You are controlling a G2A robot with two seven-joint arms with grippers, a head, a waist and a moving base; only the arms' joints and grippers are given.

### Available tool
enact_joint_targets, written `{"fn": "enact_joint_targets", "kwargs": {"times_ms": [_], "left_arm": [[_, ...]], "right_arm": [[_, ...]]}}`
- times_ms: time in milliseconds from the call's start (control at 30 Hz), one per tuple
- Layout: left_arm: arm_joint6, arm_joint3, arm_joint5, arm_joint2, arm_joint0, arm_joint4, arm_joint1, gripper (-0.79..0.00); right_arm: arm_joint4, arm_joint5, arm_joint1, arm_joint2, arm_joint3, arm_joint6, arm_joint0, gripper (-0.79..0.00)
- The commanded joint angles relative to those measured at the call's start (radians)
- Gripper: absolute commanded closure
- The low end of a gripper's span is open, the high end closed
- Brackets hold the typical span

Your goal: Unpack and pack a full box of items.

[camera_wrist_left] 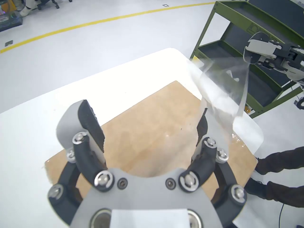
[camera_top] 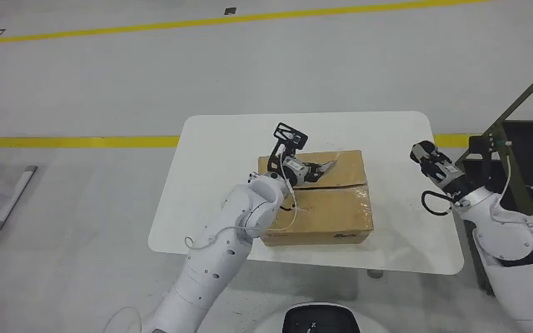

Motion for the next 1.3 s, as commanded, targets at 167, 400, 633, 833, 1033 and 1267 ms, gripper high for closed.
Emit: {"fn": "enact_joint_targets", "kwargs": {"times_ms": [167,400,633,833,1033,1267], "left_arm": [[0.02,0.035,0.02,0.112,-0.094,0.001,-0.057,-0.785],[-0.011,0.001,0.065,0.075,-0.07,0.092,-0.052,-0.785],[-0.126,-0.153,0.11,-0.109,0.074,0.208,0.004,-0.785],[-0.214,-0.309,0.182,-0.284,0.233,0.294,0.044,-0.785],[-0.249,-0.407,0.222,-0.395,0.358,0.393,0.065,-0.785],[-0.256,-0.436,0.231,-0.447,0.417,0.413,0.072,-0.785]], "right_arm": [[0.1,0.001,0.004,0.043,0.006,0.022,-0.038,0.0],[0.441,0.034,0.002,0.035,0.028,0.197,-0.018,-0.785],[0.833,0.236,0.005,0.018,0.079,0.467,0.073,-0.785],[0.873,0.282,0.008,0.011,0.089,0.523,0.104,-0.785],[0.867,0.283,0.008,0.009,0.079,0.51,0.099,-0.785],[0.727,0.395,0.019,-0.056,0.015,0.533,0.16,-0.785]]}}
